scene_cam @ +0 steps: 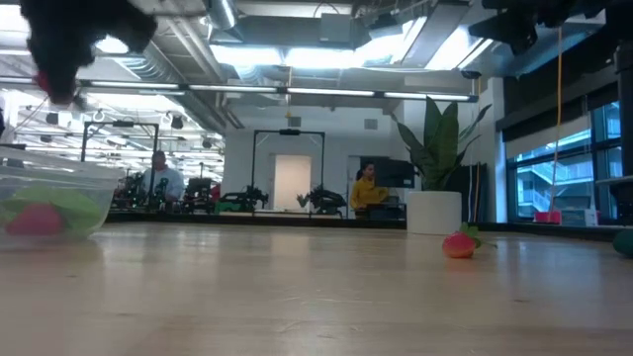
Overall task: Pick and placing Produce into tupperware
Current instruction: Put the red strawberry into the transparent bin
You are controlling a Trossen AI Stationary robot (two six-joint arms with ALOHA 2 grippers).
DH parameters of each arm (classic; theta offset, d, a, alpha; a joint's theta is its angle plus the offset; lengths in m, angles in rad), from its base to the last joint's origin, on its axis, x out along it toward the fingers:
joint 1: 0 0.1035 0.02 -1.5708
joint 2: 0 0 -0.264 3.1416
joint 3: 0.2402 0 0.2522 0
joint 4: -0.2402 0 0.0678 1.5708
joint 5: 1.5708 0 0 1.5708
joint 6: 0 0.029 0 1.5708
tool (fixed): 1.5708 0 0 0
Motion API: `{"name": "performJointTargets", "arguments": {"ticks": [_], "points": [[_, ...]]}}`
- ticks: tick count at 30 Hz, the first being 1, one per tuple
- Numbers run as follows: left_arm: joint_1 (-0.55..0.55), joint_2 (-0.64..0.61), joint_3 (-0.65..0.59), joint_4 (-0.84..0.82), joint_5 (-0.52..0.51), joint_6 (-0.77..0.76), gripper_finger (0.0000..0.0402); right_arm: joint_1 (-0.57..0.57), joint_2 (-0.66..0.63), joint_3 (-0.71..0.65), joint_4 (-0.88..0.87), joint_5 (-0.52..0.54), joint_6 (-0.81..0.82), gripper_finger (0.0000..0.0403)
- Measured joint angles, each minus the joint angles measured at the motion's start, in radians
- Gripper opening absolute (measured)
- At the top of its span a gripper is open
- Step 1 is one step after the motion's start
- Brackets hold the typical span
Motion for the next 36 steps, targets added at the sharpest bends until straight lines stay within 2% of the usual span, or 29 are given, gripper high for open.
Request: {"name": "performJointTargets", "arguments": {"ticks": [8, 12, 20, 29, 36], "points": [[-0.008, 0.045, -0.214, 0.213, 0.09, 0.05, 0.0149, 0.0, 0.0, 0.0, -0.001, 0.0, 0.004, 0.0264], [-0.008, 0.045, -0.251, 0.264, 0.093, 0.048, 0.0162, 0.0, 0.0, 0.0, -0.001, 0.0, 0.004, 0.0264], [-0.008, 0.045, -0.253, 0.262, 0.095, 0.055, 0.018, 0.0, 0.0, 0.0, -0.001, 0.0, 0.004, 0.0264], [-0.008, 0.043, -0.25, 0.261, 0.091, 0.093, 0.0223, 0.0, 0.0, 0.0, 0.006, 0.0, 0.03, 0.0264], [-0.03, -0.043, -0.135, 0.237, -0.044, 0.112, 0.0226, 0.0, 0.001, 0.0, 0.014, -0.004, 0.065, 0.0264]]}}
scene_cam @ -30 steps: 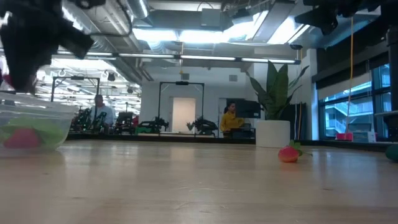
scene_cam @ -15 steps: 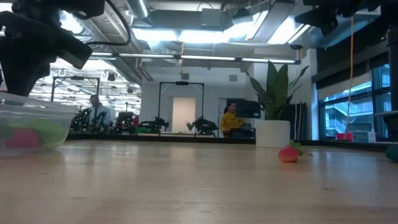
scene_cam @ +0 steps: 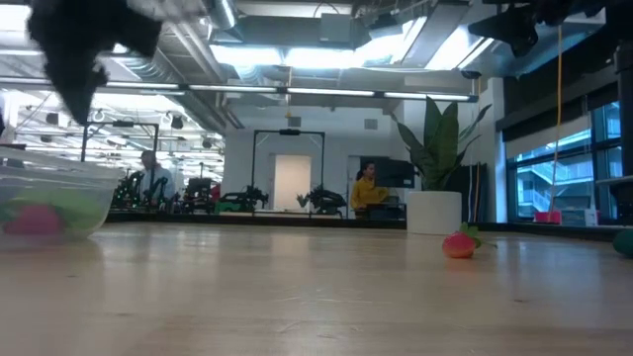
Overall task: Pick and placing Produce into tupperware
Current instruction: Put the red strawberry into the transparent bin
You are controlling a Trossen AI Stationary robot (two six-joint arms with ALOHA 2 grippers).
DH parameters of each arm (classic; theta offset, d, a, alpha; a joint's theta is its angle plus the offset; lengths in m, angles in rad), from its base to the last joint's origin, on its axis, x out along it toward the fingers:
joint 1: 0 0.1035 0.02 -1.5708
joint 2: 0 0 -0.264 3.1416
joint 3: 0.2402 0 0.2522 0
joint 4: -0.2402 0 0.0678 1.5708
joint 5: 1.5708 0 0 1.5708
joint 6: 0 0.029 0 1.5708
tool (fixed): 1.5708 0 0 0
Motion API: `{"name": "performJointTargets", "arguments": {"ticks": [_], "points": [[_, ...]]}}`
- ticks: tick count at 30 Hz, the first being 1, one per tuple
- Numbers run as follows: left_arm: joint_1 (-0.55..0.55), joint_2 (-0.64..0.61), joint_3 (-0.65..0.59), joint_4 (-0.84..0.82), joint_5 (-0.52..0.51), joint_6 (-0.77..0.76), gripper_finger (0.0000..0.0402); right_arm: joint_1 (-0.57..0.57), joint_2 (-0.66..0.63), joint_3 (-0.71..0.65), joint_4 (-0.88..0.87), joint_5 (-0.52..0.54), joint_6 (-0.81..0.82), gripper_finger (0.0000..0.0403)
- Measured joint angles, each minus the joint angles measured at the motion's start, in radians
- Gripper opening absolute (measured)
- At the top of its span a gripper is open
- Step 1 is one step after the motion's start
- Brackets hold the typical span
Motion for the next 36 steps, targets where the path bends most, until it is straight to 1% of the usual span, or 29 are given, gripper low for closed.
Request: {"name": "performJointTargets", "arguments": {"ticks": [3, 6, 8, 11, 13, 15, 18, 23, 28, 36], "points": [[-0.004, -0.056, 0.081, 0.012, -0.041, 0.006, 0.0224, 0.0, 0.025, 0.016, 0.007, -0.054, 0.01, 0.0264], [-0.004, -0.092, 0.15, 0.098, -0.099, 0.046, 0.0225, 0.0, 0.095, 0.065, -0.02, -0.142, -0.007, 0.0264], [-0.004, -0.11, 0.174, 0.195, -0.162, 0.096, 0.0227, 0.0, 0.165, 0.112, -0.067, -0.189, -0.018, 0.0264], [-0.006, -0.119, 0.183, 0.37, -0.238, 0.211, 0.0228, 0.001, 0.293, 0.196, -0.189, -0.238, -0.044, 0.0264], [-0.006, -0.119, 0.183, 0.449, -0.253, 0.284, 0.0228, 0.003, 0.384, 0.251, -0.266, -0.271, -0.047, 0.0264], [-0.006, -0.113, 0.183, 0.502, -0.257, 0.337, 0.0228, 0.008, 0.468, 0.292, -0.316, -0.278, -0.037, 0.0264], [-0.006, -0.103, 0.182, 0.515, -0.26, 0.376, 0.0228, 0.009, 0.576, 0.333, -0.322, -0.279, -0.037, 0.0264], [-0.006, -0.077, 0.182, 0.516, -0.285, 0.383, 0.0228, 0.009, 0.724, 0.387, -0.318, -0.279, -0.039, 0.0264], [-0.006, -0.051, 0.181, 0.514, -0.286, 0.383, 0.0228, 0.03, 0.82, 0.396, -0.302, -0.279, -0.041, 0.0264], [-0.006, -0.016, 0.181, 0.513, -0.285, 0.389, 0.0228, 0.111, 0.986, 0.396, -0.285, -0.266, -0.017, 0.0264]]}}
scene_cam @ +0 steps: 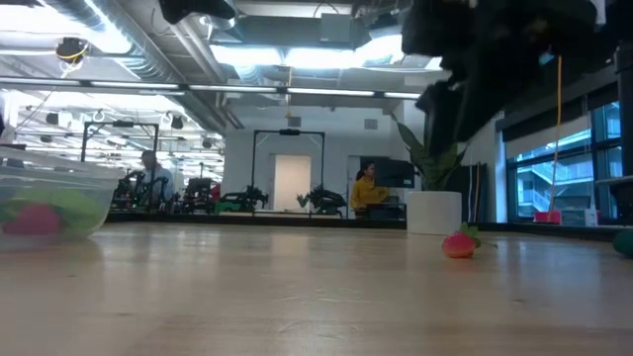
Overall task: Pick and placing Produce into tupperware
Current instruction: Put the red strawberry into the transparent bin
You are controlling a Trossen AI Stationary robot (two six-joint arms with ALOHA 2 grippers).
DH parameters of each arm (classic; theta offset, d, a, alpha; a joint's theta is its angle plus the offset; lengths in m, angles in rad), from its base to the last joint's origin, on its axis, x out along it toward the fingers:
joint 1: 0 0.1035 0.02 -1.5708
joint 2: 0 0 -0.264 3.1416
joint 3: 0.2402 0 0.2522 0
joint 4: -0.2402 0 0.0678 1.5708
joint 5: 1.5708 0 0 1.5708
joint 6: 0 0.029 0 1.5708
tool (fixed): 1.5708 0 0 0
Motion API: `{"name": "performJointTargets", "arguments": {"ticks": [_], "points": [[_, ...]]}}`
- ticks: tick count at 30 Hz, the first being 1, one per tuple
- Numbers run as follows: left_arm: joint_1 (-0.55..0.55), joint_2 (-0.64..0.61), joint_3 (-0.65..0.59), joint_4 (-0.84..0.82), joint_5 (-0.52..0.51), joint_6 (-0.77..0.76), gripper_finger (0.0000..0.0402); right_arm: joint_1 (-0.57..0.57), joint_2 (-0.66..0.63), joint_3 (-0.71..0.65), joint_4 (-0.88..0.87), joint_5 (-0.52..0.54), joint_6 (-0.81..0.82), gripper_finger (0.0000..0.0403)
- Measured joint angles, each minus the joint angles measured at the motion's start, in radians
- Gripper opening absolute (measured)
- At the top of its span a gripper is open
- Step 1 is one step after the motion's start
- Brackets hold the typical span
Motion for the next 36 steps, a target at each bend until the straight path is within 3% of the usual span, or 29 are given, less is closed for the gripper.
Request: {"name": "performJointTargets", "arguments": {"ticks": [20, 36], "points": [[0.0, 0.011, 0.0, -0.002, 0.0, 0.001, 0.0228, 0.061, 0.271, -0.001, 0.089, 0.049, -0.078, 0.0261], [0.0, 0.011, 0.0, -0.003, 0.0, 0.001, 0.0228, 0.061, 0.297, 0.0, 0.115, 0.049, -0.102, 0.0154]]}}
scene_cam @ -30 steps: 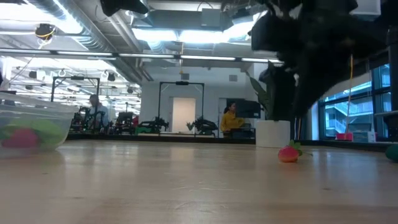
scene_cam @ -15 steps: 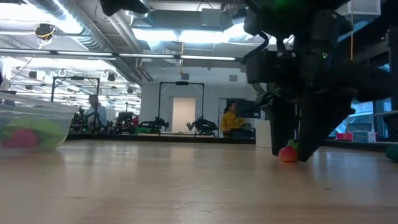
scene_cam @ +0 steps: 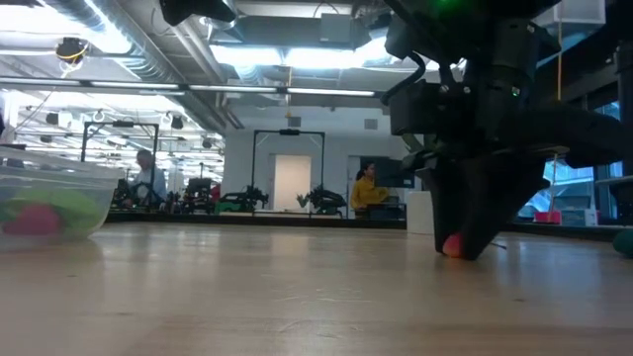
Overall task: Pick and placing Produce into tupperware
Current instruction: Put the red strawberry into the transparent bin
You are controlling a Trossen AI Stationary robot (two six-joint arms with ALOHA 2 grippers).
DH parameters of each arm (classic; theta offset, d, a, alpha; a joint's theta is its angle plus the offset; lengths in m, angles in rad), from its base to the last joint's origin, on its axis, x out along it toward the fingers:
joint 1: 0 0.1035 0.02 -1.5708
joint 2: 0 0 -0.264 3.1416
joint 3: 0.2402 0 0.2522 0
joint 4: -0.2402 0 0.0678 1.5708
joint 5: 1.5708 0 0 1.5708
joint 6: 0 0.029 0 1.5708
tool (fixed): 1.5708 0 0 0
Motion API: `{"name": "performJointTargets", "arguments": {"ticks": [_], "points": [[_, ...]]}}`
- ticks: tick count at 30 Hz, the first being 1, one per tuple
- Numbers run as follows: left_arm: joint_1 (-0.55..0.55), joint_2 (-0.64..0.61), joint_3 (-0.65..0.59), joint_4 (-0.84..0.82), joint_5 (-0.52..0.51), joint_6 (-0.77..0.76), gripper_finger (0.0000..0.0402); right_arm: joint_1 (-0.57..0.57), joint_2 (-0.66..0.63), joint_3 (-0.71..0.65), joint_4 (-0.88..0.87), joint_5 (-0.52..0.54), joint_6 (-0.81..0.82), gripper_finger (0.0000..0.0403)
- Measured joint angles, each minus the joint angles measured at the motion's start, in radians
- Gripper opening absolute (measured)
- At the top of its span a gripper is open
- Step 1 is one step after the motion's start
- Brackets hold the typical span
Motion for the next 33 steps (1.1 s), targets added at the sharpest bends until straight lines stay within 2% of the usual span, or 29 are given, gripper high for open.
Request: {"name": "performJointTargets", "arguments": {"ticks": [6, 13, 20, 28, 33], "points": [[0.0, 0.0, 0.0, 0.0, 0.0, 0.0, 0.0228, 0.0, 0.0, 0.0, -0.001, 0.0, -0.001, 0.0124], [0.0, 0.0, 0.0, 0.0, 0.0, 0.0, 0.0228, 0.0, 0.005, 0.023, -0.023, 0.0, 0.002, 0.0137], [0.0, 0.0, 0.0, 0.0, 0.0, 0.0, 0.0228, -0.019, 0.006, 0.172, -0.001, 0.004, -0.082, 0.0125], [0.0, 0.0, 0.0, 0.0, 0.006, -0.008, 0.0228, -0.075, 0.005, 0.382, 0.142, 0.055, -0.209, 0.0136], [0.0, 0.0, 0.0, 0.01, 0.008, -0.028, 0.0228, -0.117, 0.004, 0.437, 0.202, 0.054, -0.214, 0.0129]]}}
